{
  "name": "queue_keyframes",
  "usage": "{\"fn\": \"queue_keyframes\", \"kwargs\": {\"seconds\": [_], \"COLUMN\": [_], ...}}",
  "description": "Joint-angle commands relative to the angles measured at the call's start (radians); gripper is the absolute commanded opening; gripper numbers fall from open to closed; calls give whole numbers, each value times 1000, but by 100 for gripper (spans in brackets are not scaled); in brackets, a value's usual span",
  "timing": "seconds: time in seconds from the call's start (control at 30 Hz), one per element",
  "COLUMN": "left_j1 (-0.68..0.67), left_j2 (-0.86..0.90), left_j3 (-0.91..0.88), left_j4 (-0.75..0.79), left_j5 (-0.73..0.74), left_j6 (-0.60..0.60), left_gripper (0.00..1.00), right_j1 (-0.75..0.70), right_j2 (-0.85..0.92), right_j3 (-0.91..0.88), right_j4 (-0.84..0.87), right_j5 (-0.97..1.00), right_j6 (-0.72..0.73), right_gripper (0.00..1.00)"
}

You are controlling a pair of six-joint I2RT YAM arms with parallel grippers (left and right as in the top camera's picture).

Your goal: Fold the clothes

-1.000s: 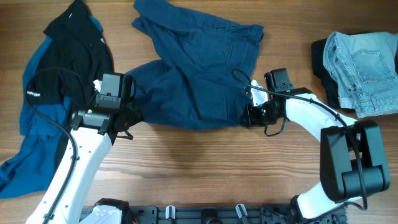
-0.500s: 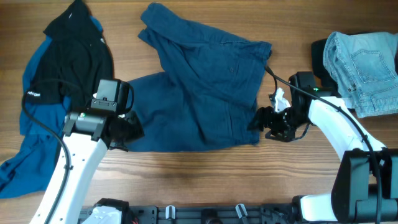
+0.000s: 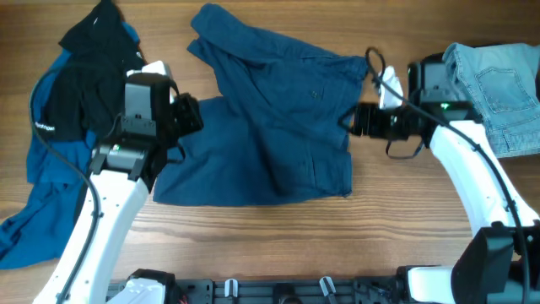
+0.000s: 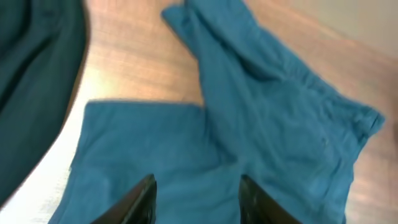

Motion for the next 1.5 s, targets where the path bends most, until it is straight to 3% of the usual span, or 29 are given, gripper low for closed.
{"fn": "queue_keyframes", "kwargs": {"seconds": [0.0, 0.1, 0.3, 0.43, 0.47, 0.7, 0.8, 0.9, 1.33, 1.47], "left_j1": [6, 7, 8, 32, 47, 148, 180, 186, 182, 171], "left_j2": [129, 277, 509, 644, 684, 853, 902, 955, 1003, 1005], "left_j3": [69, 200, 364, 364, 364, 364, 364, 364, 369, 369], "left_j4": [43, 40, 137, 283, 317, 472, 550, 646, 828, 840], "left_j5": [46, 42, -24, -37, -37, 10, 47, 46, 76, 87], "left_j6": [79, 161, 293, 320, 320, 315, 231, 118, -87, -97], "left_gripper": [43, 47, 52, 83, 84, 82, 78, 66, 65, 63], "right_j1": [28, 60, 91, 108, 108, 108, 108, 108, 108, 108], "right_j2": [-25, -10, 65, 111, 114, 115, 115, 115, 115, 115], "right_j3": [123, 204, 209, 207, 207, 207, 207, 207, 207, 207], "right_j4": [22, 80, 151, 144, 144, 140, 138, 138, 132, 141], "right_j5": [60, 179, 195, 195, 195, 195, 195, 195, 196, 195], "right_j6": [-46, -52, -52, -53, -53, -53, -52, -44, -43, -43], "right_gripper": [74, 79, 81, 81, 81, 81, 81, 80, 80, 80]}}
